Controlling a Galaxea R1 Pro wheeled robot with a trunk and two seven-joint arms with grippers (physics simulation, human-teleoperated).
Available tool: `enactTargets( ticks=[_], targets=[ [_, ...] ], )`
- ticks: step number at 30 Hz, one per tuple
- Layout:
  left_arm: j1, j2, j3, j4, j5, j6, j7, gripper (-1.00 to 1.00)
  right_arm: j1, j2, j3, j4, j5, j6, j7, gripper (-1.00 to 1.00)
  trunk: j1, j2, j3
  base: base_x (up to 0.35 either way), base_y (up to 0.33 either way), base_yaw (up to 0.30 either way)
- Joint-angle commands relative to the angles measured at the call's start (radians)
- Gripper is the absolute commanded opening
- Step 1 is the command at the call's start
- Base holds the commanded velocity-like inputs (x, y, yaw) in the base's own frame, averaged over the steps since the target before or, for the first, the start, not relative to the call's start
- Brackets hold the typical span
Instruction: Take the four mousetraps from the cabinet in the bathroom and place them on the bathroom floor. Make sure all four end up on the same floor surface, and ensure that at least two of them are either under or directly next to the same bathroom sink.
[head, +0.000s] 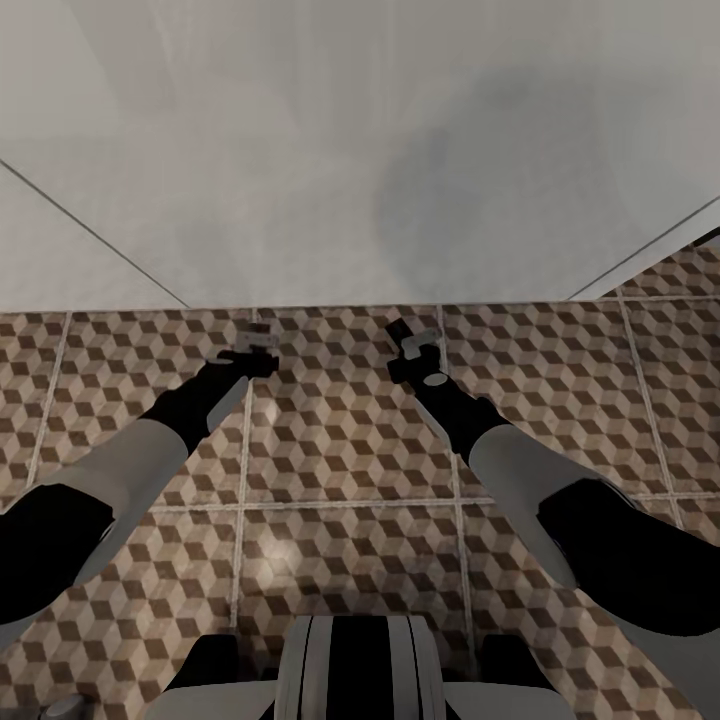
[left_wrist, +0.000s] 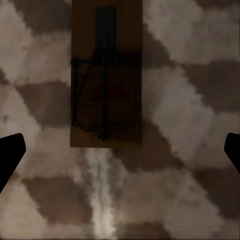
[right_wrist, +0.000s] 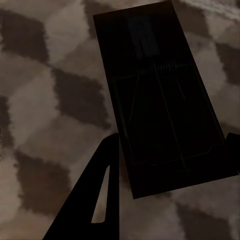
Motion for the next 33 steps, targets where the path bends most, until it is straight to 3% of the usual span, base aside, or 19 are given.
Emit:
enactTargets(
  ticks=[1,9,10,33],
  targets=[
    [0.001,0.002,-0.008,-0.003,0.01,0.004,0.009,1.0,0.0,-0.001,0.008,-0.001,-0.01,0.005,-0.006,-1.0,0.0,0.0,-0.001,0.0,0.0,0.0],
    [0.004,0.002,-0.009,-0.003,0.011,0.004,0.009,1.0,0.0,-0.001,0.008,-0.001,-0.01,0.002,-0.006,-1.0,0.0,0.0,-0.001,0.0,0.0,0.0],
    [0.004,0.002,-0.008,-0.003,0.011,0.004,0.009,1.0,0.0,-0.001,0.008,-0.001,-0.01,-0.002,-0.006,1.0,0.0,0.0,-0.001,0.0,0.0,0.0],
    [0.02,0.003,-0.008,-0.002,0.011,0.005,0.009,1.0,0.0,0.0,0.01,-0.001,-0.009,-0.025,-0.006,1.0,0.0,0.0,-0.001,-0.032,0.0,0.0]
  ],
)
